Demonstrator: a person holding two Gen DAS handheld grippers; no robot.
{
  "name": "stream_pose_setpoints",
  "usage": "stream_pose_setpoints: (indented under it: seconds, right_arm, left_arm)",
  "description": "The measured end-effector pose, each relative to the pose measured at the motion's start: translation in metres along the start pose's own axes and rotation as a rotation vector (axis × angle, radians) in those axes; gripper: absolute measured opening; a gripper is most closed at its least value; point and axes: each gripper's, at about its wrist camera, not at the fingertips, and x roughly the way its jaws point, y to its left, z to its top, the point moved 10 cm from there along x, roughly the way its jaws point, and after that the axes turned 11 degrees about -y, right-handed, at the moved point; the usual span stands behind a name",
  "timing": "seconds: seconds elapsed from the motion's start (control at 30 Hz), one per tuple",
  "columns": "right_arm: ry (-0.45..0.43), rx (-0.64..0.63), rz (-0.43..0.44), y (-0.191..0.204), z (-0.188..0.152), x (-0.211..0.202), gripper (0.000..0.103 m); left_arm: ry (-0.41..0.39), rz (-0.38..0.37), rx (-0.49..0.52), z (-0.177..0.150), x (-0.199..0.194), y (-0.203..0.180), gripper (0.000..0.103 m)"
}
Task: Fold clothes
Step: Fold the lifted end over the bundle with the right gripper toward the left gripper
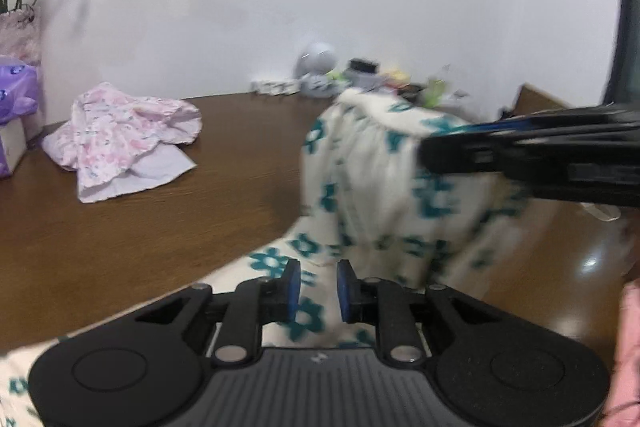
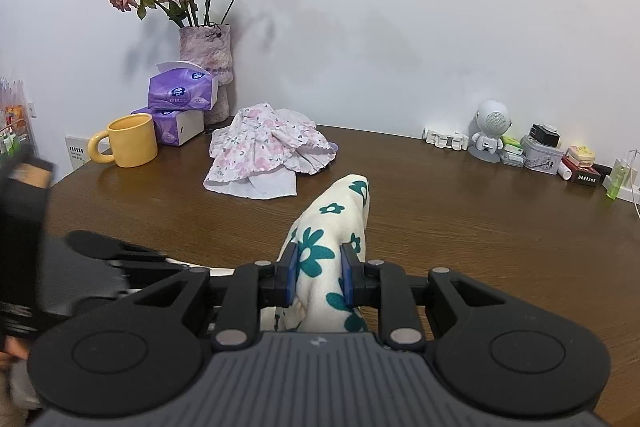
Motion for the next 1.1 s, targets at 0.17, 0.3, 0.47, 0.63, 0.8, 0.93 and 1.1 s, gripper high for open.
stream_pose_setpoints:
  seconds: [0.17, 0.3, 0.47, 0.63, 0.8, 0.93, 1.1]
  right_arm:
    - [0.003, -0.015, 0.002, 0.005, 0.0, 0.002, 0.02]
    - [0.006, -0.041, 0.003, 0.014, 0.001, 0.003, 0.02]
    - [0.014, -0.075, 0.005, 0.024, -0.001, 0.005, 0.02]
    - [0.024, -0.126, 0.014, 0.035, -0.003, 0.008, 0.02]
    - [0.04, -0.182, 0.031, 0.05, -0.011, 0.012, 0.02]
    - [0.054, -0.218, 0.047, 0.062, -0.018, 0.015, 0.02]
    - [0.071, -0.263, 0.067, 0.078, -0.026, 0.018, 0.021]
  left_arm:
    - [0.031, -0.059, 0.123, -0.009, 0.004, -0.032, 0.023]
    - [0.103, 0.014, 0.108, -0.024, 0.037, -0.031, 0.022]
    - [0.036, 0.05, 0.007, -0.017, 0.01, -0.008, 0.024]
    - [-0.056, 0.112, -0.045, -0.01, -0.032, 0.018, 0.038]
    - [-0.073, 0.149, -0.077, -0.018, -0.05, 0.033, 0.039]
    - [-0.082, 0.162, -0.091, -0.022, -0.059, 0.037, 0.041]
    - [-0.086, 0.211, -0.068, -0.027, -0.075, 0.043, 0.047]
